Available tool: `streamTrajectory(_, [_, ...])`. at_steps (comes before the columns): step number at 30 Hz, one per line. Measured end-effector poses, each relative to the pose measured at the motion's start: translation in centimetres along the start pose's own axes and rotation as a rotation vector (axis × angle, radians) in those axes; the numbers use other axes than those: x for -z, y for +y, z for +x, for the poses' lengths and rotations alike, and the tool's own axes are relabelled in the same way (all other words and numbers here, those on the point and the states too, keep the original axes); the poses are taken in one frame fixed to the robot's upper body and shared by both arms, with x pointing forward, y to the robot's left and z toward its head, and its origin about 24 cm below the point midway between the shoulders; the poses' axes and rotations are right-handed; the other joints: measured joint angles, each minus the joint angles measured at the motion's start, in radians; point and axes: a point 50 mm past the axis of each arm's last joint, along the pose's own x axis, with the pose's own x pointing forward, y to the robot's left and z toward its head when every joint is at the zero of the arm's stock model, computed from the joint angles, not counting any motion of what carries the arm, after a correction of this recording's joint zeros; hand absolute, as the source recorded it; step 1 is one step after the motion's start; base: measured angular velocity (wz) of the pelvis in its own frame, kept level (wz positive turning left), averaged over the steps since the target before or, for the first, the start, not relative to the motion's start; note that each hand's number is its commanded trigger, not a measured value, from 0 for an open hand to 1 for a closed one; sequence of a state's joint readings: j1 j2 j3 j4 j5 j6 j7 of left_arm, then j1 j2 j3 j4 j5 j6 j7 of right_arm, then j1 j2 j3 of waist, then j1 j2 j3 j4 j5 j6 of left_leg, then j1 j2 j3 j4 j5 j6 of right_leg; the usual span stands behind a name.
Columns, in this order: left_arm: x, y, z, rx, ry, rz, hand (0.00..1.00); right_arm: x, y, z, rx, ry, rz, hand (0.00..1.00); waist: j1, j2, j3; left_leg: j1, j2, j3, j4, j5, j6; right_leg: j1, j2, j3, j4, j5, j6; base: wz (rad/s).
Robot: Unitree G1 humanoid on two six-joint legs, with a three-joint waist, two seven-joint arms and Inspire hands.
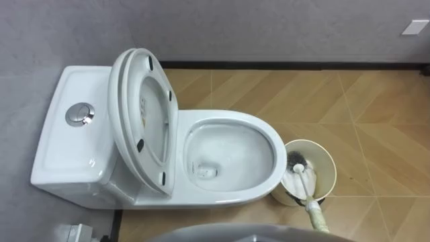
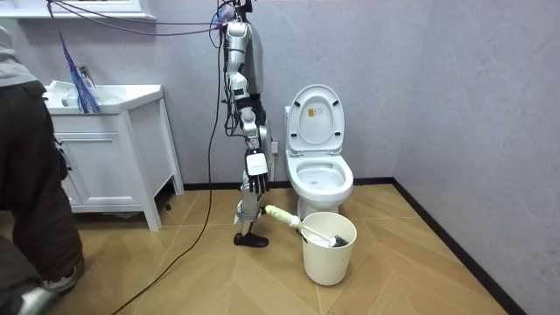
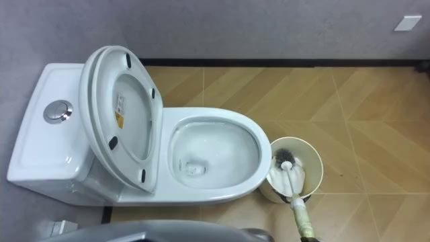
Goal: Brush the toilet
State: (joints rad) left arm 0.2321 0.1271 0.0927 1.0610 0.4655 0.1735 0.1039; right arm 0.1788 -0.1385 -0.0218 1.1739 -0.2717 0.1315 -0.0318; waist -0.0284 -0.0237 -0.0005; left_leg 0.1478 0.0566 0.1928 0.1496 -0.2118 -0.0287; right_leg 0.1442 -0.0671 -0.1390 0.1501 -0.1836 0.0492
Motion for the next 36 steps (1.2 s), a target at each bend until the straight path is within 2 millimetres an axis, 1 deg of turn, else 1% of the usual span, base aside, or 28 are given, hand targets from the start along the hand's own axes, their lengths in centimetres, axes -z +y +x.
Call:
streamTrajectory(8, [0.0,0.0,0.0,-0.001,-0.001,0.004,0.00,0.1,0.0,0.0,0.001,0.004,-0.009,0.00,0.000,-0.001,0.0005,-0.001,0.000,-0.001,0.000,0.000,0.000,-0.002,0.000,-0.001,-0.001,0.000,0.000,0.00])
streamTrajectory(12, [0.2,-0.1,0.0,0.003,0.009,0.005,0.00,0.7,0.1,0.0,0.004,0.030,-0.010,0.00,0.001,-0.001,0.0004,0.003,0.000,-0.001,0.000,0.000,0.000,0.003,0.000,0.000,-0.001,0.000,0.000,0.00])
streamTrajectory(16, [0.4,-0.2,0.0,0.008,0.019,0.007,0.00,0.8,0.1,0.0,0.018,0.032,-0.012,0.00,-0.001,-0.002,0.0005,0.003,0.000,-0.001,0.000,0.000,0.000,0.002,0.000,0.000,0.000,-0.001,-0.001,0.00])
streamTrajectory(22, [0.5,-0.2,0.0,0.007,0.019,0.003,0.00,0.4,-0.7,0.0,0.107,0.016,0.024,0.00,0.000,-0.001,0.0007,0.004,0.000,0.000,0.000,0.000,0.000,0.002,0.000,0.004,0.001,-0.002,-0.001,0.00])
streamTrajectory(24, [0.4,-0.1,0.0,0.003,0.013,0.003,0.00,-0.2,-1.2,-0.1,0.172,-0.014,0.038,0.00,0.001,-0.001,0.0012,0.001,0.000,0.003,0.000,0.000,0.000,-0.002,0.000,0.015,0.001,-0.002,-0.001,-0.04])
streamTrajectory(29, [-0.3,0.3,0.0,-0.019,-0.027,0.003,0.00,-2.1,-2.5,-0.3,0.291,-0.119,0.091,0.00,0.001,0.001,0.0018,-0.009,0.000,0.005,-0.001,0.000,0.000,-0.009,0.001,0.013,-0.001,-0.002,-0.001,-0.01])
streamTrajectory(36, [-0.7,0.4,0.0,-0.032,-0.061,-0.002,0.00,-4.8,-3.2,-0.8,0.344,-0.255,0.204,0.00,0.005,0.002,0.0016,-0.014,0.001,0.006,0.000,0.000,0.000,-0.012,0.001,-0.001,-0.001,-0.002,-0.001,0.01])
